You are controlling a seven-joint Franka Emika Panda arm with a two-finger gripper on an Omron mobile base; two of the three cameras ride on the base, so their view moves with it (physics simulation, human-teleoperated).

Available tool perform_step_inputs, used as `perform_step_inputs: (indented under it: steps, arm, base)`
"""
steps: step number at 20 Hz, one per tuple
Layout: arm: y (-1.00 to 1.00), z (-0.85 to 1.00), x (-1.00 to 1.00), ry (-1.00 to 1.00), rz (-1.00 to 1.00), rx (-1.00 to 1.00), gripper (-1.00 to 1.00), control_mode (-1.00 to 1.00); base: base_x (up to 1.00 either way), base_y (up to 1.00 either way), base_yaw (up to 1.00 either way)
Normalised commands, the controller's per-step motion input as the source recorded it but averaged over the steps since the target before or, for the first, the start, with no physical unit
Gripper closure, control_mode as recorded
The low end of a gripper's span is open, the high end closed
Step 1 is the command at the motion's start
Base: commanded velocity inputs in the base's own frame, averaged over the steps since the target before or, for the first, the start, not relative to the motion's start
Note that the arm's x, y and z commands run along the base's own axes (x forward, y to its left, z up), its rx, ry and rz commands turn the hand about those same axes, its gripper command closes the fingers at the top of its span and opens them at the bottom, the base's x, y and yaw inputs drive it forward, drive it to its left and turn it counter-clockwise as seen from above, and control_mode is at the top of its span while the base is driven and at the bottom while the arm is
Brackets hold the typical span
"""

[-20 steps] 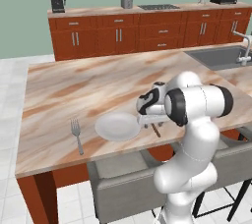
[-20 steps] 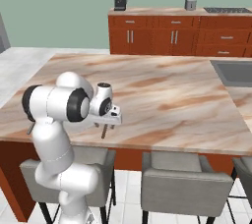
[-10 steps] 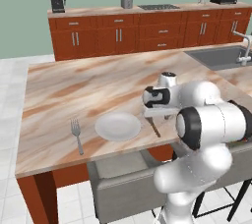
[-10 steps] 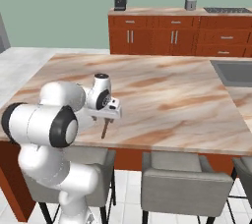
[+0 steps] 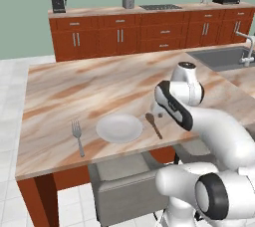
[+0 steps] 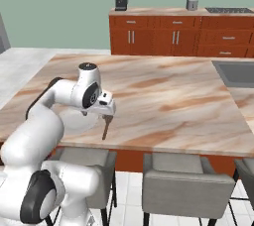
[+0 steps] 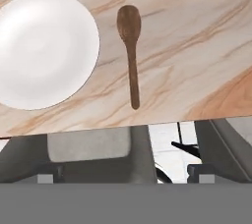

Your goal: Take the fork and place it on the left side of the plate. Then take the spoon and place it on the right side of the plate. Make sure they're directly next to the plate.

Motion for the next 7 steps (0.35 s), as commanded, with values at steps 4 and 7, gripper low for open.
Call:
perform_step_inputs:
  steps: [4, 7]
  arm:
    - [0.05, 0.99, -0.74, -0.13, -0.04, 0.0, -1.0, -1.0]
    - [0.07, 0.97, -0.72, -0.16, -0.04, 0.0, -1.0, -1.0]
  base:
    - [0.0, 0.0, 0.0]
    - [0.0, 0.0, 0.0]
